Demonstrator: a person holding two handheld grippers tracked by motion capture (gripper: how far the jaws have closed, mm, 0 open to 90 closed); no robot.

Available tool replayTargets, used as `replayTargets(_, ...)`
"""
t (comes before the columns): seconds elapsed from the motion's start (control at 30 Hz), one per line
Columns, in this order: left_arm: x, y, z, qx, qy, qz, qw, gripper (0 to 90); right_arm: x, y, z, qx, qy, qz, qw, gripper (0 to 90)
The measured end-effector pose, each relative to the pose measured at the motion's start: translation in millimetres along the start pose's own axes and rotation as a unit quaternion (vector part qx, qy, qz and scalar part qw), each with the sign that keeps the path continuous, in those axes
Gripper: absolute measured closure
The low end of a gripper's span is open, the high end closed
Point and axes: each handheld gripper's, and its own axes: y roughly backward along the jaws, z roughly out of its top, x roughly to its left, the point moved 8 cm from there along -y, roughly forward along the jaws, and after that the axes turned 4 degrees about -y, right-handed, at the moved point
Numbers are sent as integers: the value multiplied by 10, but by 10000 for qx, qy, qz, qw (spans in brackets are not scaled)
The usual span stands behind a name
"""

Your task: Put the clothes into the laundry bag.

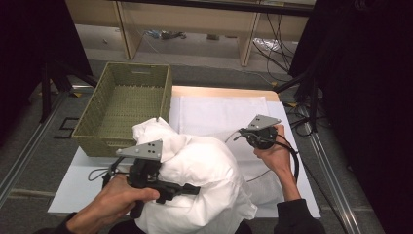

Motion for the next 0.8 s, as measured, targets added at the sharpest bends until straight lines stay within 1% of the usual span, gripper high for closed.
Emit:
replayTargets(0.03,79,-57,-66,110,-62,76,9999,662,-8,3,27,-53,113,4,9999,899)
replayTargets(0.07,137,-106,-113,146,-52,70,9999,660,6,27,71,-81,189,-27,9998,899)
replayTargets(0.1,173,-137,-154,178,107,129,9997,660,6,27,71,-81,189,-27,9998,899)
replayTargets(0.13,228,-188,-195,174,155,83,9997,660,22,41,77,-63,134,-53,9999,899)
replayTargets(0.17,263,-220,-216,152,259,83,9995,659,26,49,104,-97,268,-60,9996,899)
replayTargets(0.2,294,-254,-232,150,285,77,9995,658,39,58,117,-92,273,-94,9995,899)
replayTargets(0.23,320,-276,-245,191,256,118,9994,657,57,69,130,-94,229,-116,9996,899)
replayTargets(0.27,356,-316,-266,265,208,193,9992,655,58,68,150,-130,332,-111,9993,899)
replayTargets(0.3,384,-353,-279,305,171,269,9990,653,82,74,170,-133,385,-92,9991,899)
replayTargets(0.33,413,-381,-287,348,112,353,9987,651,100,85,188,-145,352,-114,9992,899)
replayTargets(0.37,451,-419,-296,383,91,402,9984,649,113,94,202,-153,416,-98,9990,899)
replayTargets(0.4,546,-493,-294,387,114,549,9977,648,144,128,234,-163,432,-134,9988,899)
replayTargets(0.43,546,-493,-294,387,114,549,9977,648,144,128,234,-163,432,-134,9988,899)
replayTargets(0.47,615,-517,-296,454,122,806,9956,648,156,146,248,-163,454,-135,9987,900)
replayTargets(0.5,664,-531,-281,455,70,909,9948,648,165,165,265,-179,482,-145,9986,900)
replayTargets(0.53,708,-532,-254,430,93,1048,9935,648,186,184,268,-164,495,-85,9986,900)
replayTargets(0.6,764,-520,-172,321,113,1174,9925,646,222,215,282,-172,489,-37,9986,900)
replayTargets(0.63,786,-519,-125,303,60,1235,9919,646,222,215,282,-172,489,-37,9986,900)
replayTargets(0.67,810,-542,-85,322,-69,1341,9904,643,221,215,295,-199,551,-30,9983,900)
replayTargets(0.7,826,-585,-81,396,-165,1392,9893,635,225,218,302,-210,525,-29,9984,900)
replayTargets(0.73,844,-651,-103,470,-195,1372,9892,632,228,220,304,-203,528,-5,9984,900)
replayTargets(0.77,863,-743,-151,540,-167,1346,9893,629,226,219,306,-196,514,-33,9985,900)
replayTargets(0.8,931,-940,-294,762,-274,1359,9874,613,232,212,295,-137,542,-38,9984,900)
